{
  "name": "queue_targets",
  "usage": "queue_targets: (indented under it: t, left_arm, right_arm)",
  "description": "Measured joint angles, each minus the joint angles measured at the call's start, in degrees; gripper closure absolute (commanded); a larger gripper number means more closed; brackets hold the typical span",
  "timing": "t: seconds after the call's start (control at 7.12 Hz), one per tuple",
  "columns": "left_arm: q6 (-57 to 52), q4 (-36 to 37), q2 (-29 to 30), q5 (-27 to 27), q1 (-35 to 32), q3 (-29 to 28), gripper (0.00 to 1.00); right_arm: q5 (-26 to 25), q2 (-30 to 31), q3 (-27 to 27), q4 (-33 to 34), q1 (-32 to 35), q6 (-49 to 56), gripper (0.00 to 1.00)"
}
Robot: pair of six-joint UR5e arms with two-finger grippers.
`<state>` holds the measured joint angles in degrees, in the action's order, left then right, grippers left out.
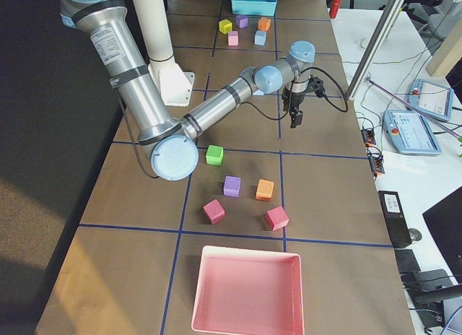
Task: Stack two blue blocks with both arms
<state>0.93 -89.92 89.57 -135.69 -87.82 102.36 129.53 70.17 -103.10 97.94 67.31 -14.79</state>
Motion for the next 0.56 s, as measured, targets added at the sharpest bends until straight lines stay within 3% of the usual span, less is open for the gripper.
queue_targets:
  t: [0.28,0.56]
  left_arm:
    - [5.93,-2.59,1.13,0.13,4.83,2.09,0.0]
    - [11.26,-4.87,2.19,0.19,10.75,3.02,0.0]
  right_arm:
    - [2.03,15.25,-5.62,0.0,9.54,18.87,0.0]
    - [3.18,26.89,-7.18,-0.92,16.71,31.15,0.0]
